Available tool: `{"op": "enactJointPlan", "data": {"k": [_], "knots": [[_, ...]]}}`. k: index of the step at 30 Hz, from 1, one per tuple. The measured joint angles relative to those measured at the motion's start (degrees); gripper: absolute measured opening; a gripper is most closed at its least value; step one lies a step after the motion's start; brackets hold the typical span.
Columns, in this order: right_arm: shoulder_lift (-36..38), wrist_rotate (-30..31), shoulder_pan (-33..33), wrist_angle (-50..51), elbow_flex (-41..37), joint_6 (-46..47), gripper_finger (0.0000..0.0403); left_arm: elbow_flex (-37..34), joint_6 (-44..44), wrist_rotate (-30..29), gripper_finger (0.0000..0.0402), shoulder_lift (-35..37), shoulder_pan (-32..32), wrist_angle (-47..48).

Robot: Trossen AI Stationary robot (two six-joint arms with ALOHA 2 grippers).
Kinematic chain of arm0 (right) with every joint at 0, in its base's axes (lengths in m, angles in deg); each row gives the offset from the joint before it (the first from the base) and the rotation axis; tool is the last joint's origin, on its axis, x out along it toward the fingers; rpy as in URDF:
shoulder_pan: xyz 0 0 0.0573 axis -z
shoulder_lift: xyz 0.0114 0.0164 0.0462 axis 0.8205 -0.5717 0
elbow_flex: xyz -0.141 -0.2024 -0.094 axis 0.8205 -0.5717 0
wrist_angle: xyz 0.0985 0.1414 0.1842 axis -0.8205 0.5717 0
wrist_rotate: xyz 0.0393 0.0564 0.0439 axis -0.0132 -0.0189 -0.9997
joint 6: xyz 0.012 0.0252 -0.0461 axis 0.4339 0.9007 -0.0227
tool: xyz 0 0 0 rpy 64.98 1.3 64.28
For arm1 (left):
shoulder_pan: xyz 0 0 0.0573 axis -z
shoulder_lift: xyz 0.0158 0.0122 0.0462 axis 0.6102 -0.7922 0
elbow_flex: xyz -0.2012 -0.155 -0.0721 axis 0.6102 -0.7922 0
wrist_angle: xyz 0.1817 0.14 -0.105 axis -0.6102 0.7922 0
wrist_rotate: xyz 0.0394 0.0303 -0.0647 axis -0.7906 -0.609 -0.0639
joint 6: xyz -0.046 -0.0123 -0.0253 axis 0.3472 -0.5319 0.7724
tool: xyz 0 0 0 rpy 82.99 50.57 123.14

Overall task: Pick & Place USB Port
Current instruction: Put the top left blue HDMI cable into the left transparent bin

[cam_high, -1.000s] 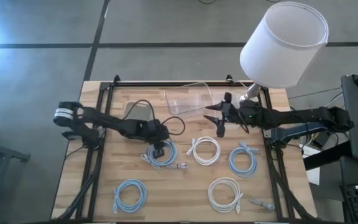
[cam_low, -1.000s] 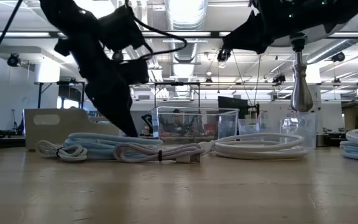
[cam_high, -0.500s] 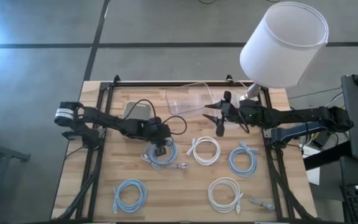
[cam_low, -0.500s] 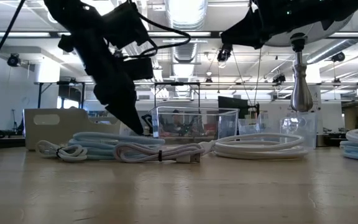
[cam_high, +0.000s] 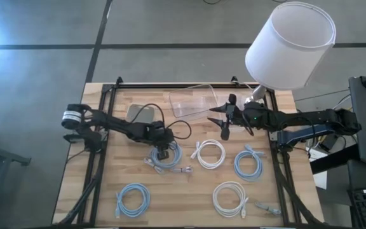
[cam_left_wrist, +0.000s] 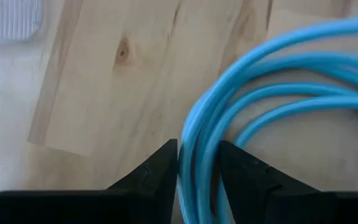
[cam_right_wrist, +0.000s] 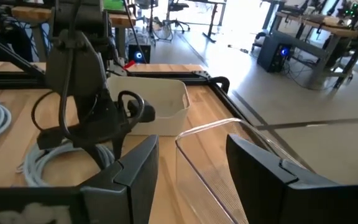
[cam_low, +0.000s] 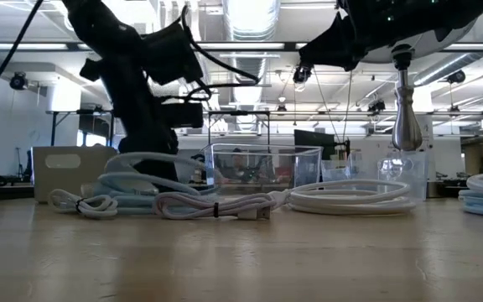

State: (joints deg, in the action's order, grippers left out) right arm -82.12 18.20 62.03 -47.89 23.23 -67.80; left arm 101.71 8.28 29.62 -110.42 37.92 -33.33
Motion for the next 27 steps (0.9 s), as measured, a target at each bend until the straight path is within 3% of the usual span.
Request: {"op": "enactJointPlan", "data": {"k": [6, 12, 18, 22, 27], "knots": [[0.00, -0.02, 0.00, -0.02, 0.00, 1.28, 0.0183, 0.13, -0.78, -0.02, 0.0115, -1.65, -0.06, -0.60], [0.00, -0.02, 0.00, -0.01, 0.00, 1.48, 0.0183, 0.84, -2.21, 0.03, 0.0039, -1.56, 0.00, -0.61], [0.00, -0.02, 0.00, 0.02, -0.02, 1.56, 0.0182, 3.59, -3.90, -3.28, 0.0038, -0.45, 0.50, -0.74], [0.00, -0.04, -0.01, 0.12, -0.02, 1.56, 0.0183, 6.37, -6.39, -7.87, 0.0038, 0.84, 1.42, -0.73], [0.00, -0.03, 0.00, 2.13, -0.02, 1.55, 0.0182, 11.51, -10.24, -17.72, 0.0040, 2.06, 1.90, -1.13]]}}
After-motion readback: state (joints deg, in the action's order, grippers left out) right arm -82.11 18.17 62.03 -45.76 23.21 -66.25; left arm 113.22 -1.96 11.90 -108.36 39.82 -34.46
